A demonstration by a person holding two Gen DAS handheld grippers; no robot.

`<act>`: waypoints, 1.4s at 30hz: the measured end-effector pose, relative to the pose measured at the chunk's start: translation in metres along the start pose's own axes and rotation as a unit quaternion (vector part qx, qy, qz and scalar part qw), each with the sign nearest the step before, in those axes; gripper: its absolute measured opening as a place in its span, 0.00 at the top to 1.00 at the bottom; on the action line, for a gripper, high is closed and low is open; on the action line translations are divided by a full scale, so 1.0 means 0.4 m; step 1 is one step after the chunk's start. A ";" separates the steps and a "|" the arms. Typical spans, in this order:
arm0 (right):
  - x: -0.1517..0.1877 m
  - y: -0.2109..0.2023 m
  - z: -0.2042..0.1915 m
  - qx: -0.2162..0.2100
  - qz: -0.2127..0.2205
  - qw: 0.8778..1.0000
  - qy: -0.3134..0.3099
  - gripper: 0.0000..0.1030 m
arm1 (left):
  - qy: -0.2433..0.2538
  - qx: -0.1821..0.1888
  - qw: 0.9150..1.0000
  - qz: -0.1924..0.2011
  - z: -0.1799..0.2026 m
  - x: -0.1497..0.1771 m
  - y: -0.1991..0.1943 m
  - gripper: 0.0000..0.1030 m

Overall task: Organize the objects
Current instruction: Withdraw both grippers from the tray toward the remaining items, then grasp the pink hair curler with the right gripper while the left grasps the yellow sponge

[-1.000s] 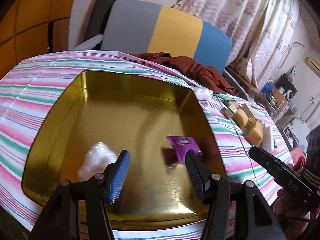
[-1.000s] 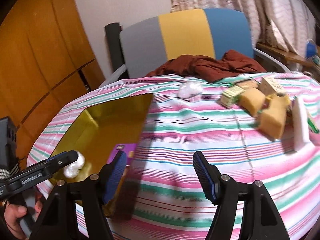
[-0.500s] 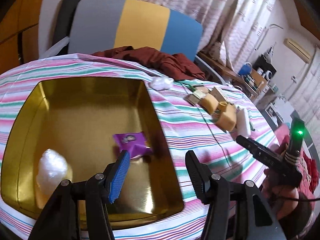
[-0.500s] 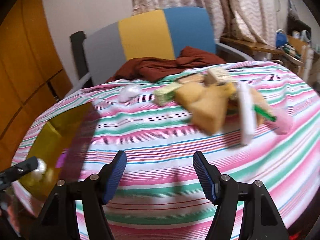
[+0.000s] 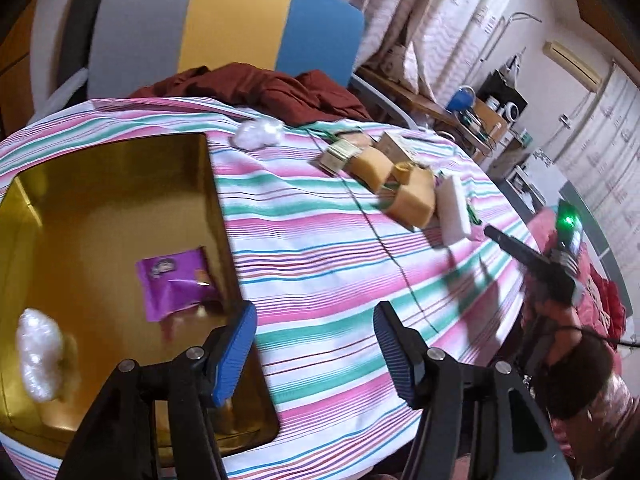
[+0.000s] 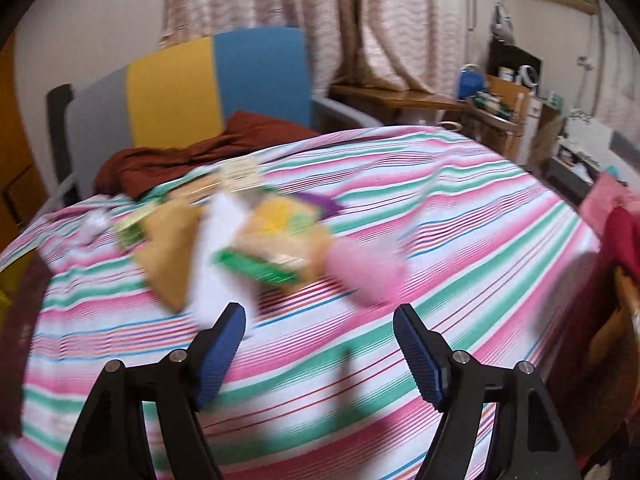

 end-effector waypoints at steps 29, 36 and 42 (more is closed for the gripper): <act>-0.005 0.199 0.096 0.037 0.000 0.999 -0.016 0.40 | 0.156 0.020 0.987 -0.042 0.258 -0.102 0.296 0.31; 0.004 0.194 0.105 0.052 0.006 0.999 -0.005 0.39 | 0.224 0.008 0.972 -0.065 0.311 -0.134 0.461 0.31; 0.007 0.200 0.105 0.055 0.009 0.998 -0.007 0.39 | 0.269 0.025 0.960 -0.066 0.363 -0.152 0.519 0.31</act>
Point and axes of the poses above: each gripper's, at about its wrist camera, not at the fingertips, and y roughly the way its jaws point, z to its right, x to its underside, the point moved 3 cm from there along y, roughly the way its jaws point, and after that the axes turned 8 degrees about z, right-handed, at the moved point
